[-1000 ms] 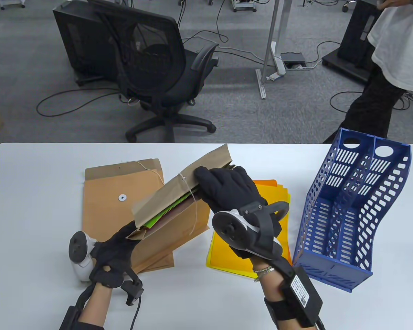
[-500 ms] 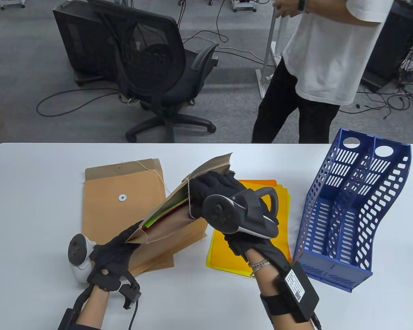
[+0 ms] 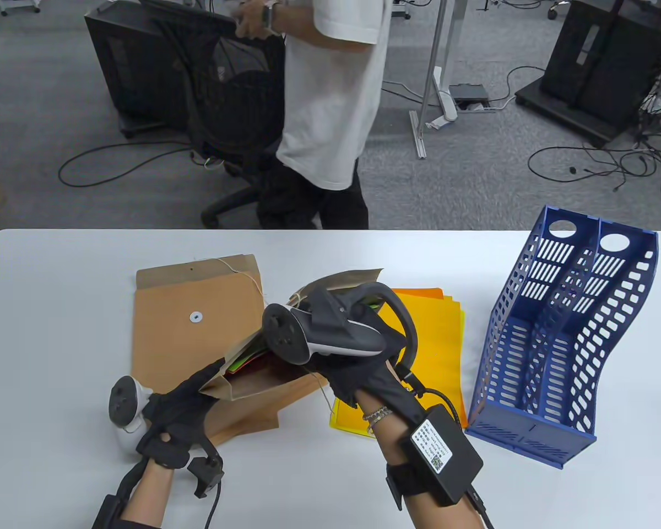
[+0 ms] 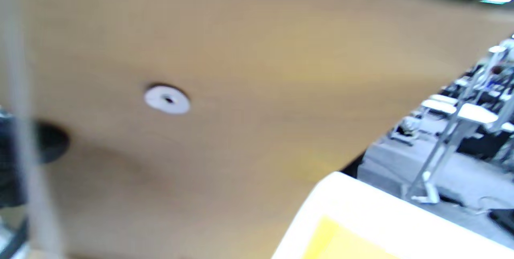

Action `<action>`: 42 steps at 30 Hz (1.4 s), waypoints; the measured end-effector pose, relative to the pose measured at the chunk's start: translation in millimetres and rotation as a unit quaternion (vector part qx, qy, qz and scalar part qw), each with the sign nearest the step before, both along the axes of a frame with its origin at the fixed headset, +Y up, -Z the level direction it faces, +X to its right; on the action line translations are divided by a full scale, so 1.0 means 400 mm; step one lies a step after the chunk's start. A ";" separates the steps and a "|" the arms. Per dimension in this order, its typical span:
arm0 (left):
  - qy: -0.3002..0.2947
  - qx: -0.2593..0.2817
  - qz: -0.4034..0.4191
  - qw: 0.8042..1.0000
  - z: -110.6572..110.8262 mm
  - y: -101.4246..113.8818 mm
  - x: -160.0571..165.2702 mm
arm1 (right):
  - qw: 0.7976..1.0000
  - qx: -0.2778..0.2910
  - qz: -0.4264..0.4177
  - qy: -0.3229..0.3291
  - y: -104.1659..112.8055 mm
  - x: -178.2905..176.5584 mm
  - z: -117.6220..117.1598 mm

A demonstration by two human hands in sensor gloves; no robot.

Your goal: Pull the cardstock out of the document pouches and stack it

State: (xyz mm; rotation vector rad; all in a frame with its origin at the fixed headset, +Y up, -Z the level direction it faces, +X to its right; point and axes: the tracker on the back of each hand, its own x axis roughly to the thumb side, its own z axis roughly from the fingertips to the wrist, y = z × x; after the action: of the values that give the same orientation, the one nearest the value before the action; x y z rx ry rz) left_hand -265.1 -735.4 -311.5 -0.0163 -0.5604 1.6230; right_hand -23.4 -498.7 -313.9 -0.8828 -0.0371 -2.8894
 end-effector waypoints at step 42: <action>0.052 -0.080 0.116 0.989 0.000 -0.014 -0.148 | 0.866 0.408 -0.151 -0.248 -0.222 0.381 0.064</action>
State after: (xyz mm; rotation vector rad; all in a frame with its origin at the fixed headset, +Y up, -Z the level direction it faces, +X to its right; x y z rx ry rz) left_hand -324.2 -741.0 -311.3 0.0148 -0.3594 1.8804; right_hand 129.0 -587.5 -288.2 0.0200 1.2619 -2.8257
